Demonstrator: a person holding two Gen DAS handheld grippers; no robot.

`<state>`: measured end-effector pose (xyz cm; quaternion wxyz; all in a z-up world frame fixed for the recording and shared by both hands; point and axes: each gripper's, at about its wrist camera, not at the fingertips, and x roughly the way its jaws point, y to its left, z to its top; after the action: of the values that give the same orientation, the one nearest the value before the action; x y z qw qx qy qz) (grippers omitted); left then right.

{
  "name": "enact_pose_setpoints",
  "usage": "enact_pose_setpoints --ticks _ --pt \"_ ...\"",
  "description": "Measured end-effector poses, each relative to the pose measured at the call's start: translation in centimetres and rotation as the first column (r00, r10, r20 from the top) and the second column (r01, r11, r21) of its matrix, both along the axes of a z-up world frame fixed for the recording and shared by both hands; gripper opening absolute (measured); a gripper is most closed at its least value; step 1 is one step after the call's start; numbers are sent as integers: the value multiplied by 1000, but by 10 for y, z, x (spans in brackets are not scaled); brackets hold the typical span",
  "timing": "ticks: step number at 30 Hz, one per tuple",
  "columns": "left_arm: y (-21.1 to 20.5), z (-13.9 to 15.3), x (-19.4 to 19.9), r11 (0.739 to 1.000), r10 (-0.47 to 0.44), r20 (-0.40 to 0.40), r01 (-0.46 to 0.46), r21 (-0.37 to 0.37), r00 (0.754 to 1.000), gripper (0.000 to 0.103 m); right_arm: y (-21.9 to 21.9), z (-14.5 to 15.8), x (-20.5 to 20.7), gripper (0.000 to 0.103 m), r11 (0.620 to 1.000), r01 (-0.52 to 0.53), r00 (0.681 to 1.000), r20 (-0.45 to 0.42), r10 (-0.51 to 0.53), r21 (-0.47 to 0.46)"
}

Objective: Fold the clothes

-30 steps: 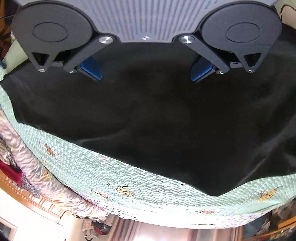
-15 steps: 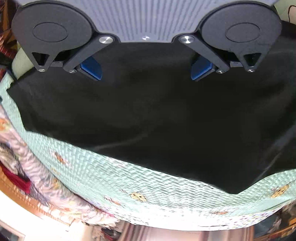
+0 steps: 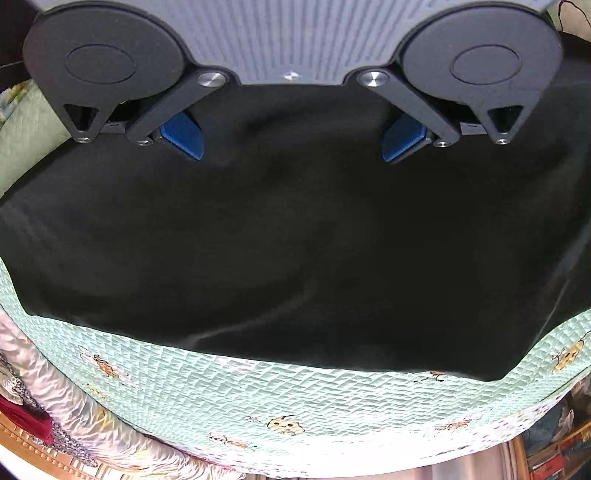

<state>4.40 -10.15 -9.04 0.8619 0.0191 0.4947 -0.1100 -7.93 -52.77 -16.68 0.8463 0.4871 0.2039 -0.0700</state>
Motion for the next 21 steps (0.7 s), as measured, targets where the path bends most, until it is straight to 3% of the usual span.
enact_pose_setpoints --ticks 5,9,15,21 --pt "-5 0 3 1000 9 -19 -9 17 1000 102 -11 -15 1 89 996 43 995 82 -49 76" --pt "-8 0 4 999 23 -28 -22 29 999 102 -14 -16 9 94 994 76 991 102 -84 82" --pt "-8 -1 2 999 24 -31 -23 43 999 102 -6 -4 12 96 999 48 991 123 -50 17" --pt "-13 -1 3 998 22 -28 -20 64 999 103 4 11 30 95 992 -16 996 80 26 -122"
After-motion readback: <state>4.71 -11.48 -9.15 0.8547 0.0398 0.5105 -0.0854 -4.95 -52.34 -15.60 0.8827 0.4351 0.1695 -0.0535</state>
